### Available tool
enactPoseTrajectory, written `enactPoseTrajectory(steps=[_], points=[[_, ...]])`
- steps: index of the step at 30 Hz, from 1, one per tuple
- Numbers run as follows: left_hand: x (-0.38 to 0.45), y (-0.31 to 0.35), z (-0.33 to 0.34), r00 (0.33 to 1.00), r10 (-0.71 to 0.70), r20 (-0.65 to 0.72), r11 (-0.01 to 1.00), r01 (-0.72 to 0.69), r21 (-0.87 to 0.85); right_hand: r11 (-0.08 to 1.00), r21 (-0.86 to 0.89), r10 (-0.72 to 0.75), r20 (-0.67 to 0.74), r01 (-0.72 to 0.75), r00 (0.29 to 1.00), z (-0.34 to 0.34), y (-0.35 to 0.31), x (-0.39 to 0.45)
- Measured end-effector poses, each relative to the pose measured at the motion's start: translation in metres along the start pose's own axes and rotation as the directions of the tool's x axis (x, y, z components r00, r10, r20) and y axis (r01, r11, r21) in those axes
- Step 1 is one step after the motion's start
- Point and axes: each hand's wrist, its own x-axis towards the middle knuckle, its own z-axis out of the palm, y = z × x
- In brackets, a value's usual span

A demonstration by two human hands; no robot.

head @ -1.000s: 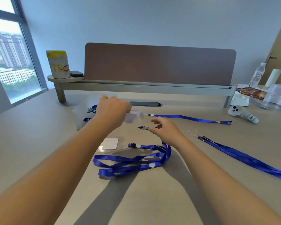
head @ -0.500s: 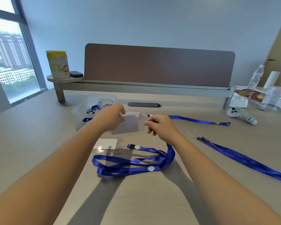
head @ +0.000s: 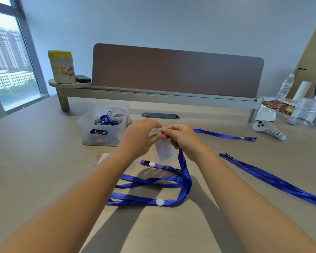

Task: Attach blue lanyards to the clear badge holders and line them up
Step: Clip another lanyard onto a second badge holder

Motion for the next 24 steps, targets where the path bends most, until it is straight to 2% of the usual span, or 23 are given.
enactPoseTrajectory(steps=[3, 5, 7, 9, 12, 15, 18, 24], points=[[0.000, -0.002, 0.000, 0.993, 0.077, -0.089, 0.992, -0.068, 0.102, 0.999, -0.032, -0.011, 0.001, 0.011, 1.000, 0.000, -0.001, 0.000], [0.000, -0.004, -0.003, 0.962, 0.229, -0.146, 0.955, -0.194, 0.222, 0.996, -0.083, -0.028, 0.002, 0.028, 1.000, 0.001, -0.002, -0.001], [0.001, -0.005, -0.006, 0.924, 0.360, -0.131, 0.884, -0.293, 0.364, 0.990, -0.133, -0.049, 0.015, 0.050, 0.999, 0.002, -0.002, -0.001], [0.001, -0.006, -0.008, 0.911, 0.409, -0.051, 0.829, -0.348, 0.438, 0.983, -0.167, -0.068, 0.022, 0.071, 0.997, 0.003, -0.003, -0.002], [0.001, -0.004, -0.011, 0.895, 0.444, 0.038, 0.784, -0.409, 0.468, 0.971, -0.210, -0.115, 0.002, 0.113, 0.993, 0.006, -0.002, -0.001], [0.002, -0.003, -0.013, 0.881, 0.469, 0.065, 0.757, -0.439, 0.484, 0.951, -0.263, -0.174, -0.009, 0.166, 0.985, 0.007, -0.003, -0.002], [0.003, -0.002, -0.013, 0.878, 0.478, 0.030, 0.762, -0.431, 0.483, 0.932, -0.299, -0.221, -0.025, 0.204, 0.975, 0.008, -0.006, -0.003], [0.005, -0.002, -0.008, 0.904, 0.412, -0.116, 0.852, -0.337, 0.401, 0.910, -0.341, -0.274, -0.072, 0.234, 0.959, 0.009, -0.009, -0.003]])
